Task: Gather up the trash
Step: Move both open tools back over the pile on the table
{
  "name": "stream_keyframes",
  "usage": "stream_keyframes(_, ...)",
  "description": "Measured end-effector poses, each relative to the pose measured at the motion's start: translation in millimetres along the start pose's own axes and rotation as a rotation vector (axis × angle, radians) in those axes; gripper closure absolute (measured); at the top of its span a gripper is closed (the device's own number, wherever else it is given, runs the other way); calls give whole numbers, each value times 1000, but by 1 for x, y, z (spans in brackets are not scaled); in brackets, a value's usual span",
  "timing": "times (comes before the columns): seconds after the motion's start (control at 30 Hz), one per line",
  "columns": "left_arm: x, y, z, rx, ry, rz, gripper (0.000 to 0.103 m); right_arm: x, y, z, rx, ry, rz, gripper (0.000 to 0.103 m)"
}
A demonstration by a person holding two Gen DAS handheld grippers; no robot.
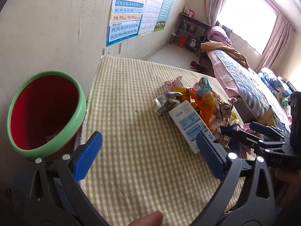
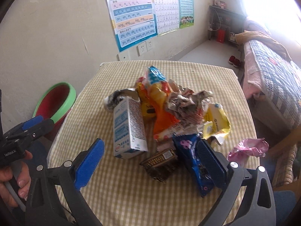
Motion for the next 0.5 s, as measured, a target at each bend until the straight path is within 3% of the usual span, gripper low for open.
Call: stream_keyframes(0.5,-41,-60,20,-47,107,119,5,0,-94,24,-150,54,118,7)
Point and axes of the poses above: each gripper's, at about its wrist camera, not at the fingertips, and x roughly against the way its jaws point, y to its left, z to its underside, the point moved 2 cm from there along -x, roughly the way its jaws point, and after that the axes turned 15 degrees about z, right-handed, at the moved point
